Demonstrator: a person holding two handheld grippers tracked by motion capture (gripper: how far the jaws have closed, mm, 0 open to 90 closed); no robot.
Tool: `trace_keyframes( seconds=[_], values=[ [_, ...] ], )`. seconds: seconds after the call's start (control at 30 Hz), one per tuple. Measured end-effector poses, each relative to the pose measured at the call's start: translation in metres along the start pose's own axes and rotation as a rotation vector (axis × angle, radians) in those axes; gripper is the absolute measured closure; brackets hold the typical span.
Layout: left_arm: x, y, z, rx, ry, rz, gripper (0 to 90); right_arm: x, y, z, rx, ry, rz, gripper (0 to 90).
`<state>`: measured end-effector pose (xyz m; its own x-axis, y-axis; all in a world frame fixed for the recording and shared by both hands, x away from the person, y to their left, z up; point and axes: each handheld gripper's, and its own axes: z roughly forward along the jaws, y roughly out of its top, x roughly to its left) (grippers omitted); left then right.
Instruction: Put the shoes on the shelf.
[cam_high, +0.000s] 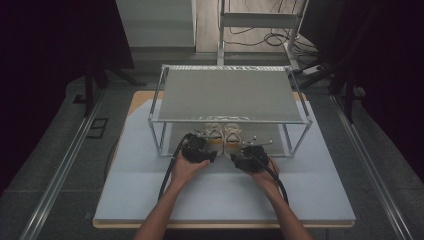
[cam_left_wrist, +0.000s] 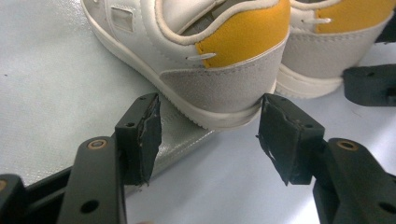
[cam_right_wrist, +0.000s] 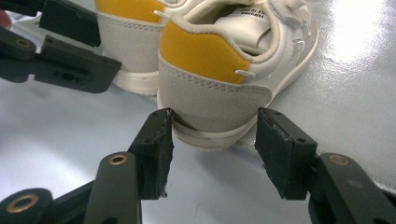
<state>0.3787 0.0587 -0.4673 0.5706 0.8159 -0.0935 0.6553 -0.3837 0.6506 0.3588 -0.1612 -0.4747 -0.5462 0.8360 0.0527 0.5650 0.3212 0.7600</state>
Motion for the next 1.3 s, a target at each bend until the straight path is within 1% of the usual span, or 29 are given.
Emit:
trace_keyframes(
  seconds=[0.13,0.2,0.23,0.37,0.47,0.5,0.53,0.57,0.6,0.63,0.7,0.83,0.93,0.97,1.13,1.17,1.2,1.3],
  values=[
    [0.000,0.000,0.000,0.000,-0.003,0.001,40.0,0.000,0.001,0.003,-0.003,-0.006,0.001,46.4],
    [0.002,0.000,0.000,0.002,-0.007,0.019,40.1,-0.001,0.003,0.005,-0.005,-0.016,0.005,46.5],
    [0.002,0.000,0.001,0.007,-0.009,0.016,40.1,-0.002,0.004,0.008,-0.012,-0.028,0.008,46.8],
    [0.003,0.000,0.001,0.003,-0.009,0.012,39.9,-0.003,0.005,0.011,-0.011,-0.036,0.009,46.8],
    [0.003,0.001,0.001,0.000,-0.002,0.020,39.8,-0.004,0.006,0.015,-0.021,-0.046,-0.005,46.8],
    [0.002,0.001,0.001,0.001,0.001,0.016,39.9,-0.004,0.006,0.016,-0.023,-0.050,0.005,46.8],
    [0.003,0.002,0.002,0.001,0.002,0.016,39.9,-0.004,0.006,0.016,-0.023,-0.050,0.005,46.8],
    [0.001,0.002,0.002,0.001,0.011,0.000,40.0,-0.005,0.006,0.016,-0.027,-0.047,0.000,46.8],
    [0.002,0.003,0.003,0.002,0.022,0.008,40.6,-0.005,0.006,0.016,-0.028,-0.046,0.002,46.8],
    [0.004,0.003,0.004,0.001,0.022,0.015,40.9,-0.005,0.006,0.017,-0.028,-0.047,0.001,46.8],
    [0.006,0.004,0.006,0.000,0.009,0.006,40.9,-0.004,0.006,0.016,-0.025,-0.050,0.006,47.0],
    [0.006,0.004,0.007,-0.001,0.013,0.004,40.5,-0.005,0.006,0.017,-0.025,-0.045,0.002,47.1],
    [0.006,0.004,0.010,-0.001,0.026,0.004,40.6,-0.005,0.006,0.017,-0.023,-0.045,0.001,47.2],
    [0.006,0.004,0.011,-0.006,0.029,-0.007,40.7,-0.004,0.006,0.017,-0.023,-0.044,0.001,47.2],
    [0.007,0.004,0.013,-0.005,0.019,-0.017,40.9,-0.005,0.007,0.017,-0.022,-0.042,0.000,47.1],
    [0.007,0.004,0.013,-0.004,0.014,-0.026,40.9,-0.005,0.007,0.017,-0.021,-0.045,-0.002,47.0],
    [0.007,0.004,0.013,-0.003,0.013,-0.027,40.9,-0.005,0.007,0.018,-0.020,-0.054,-0.005,47.1],
    [0.007,0.004,0.013,-0.002,0.014,-0.025,41.0,-0.005,0.009,0.022,-0.016,-0.063,-0.002,47.1]
  ],
)
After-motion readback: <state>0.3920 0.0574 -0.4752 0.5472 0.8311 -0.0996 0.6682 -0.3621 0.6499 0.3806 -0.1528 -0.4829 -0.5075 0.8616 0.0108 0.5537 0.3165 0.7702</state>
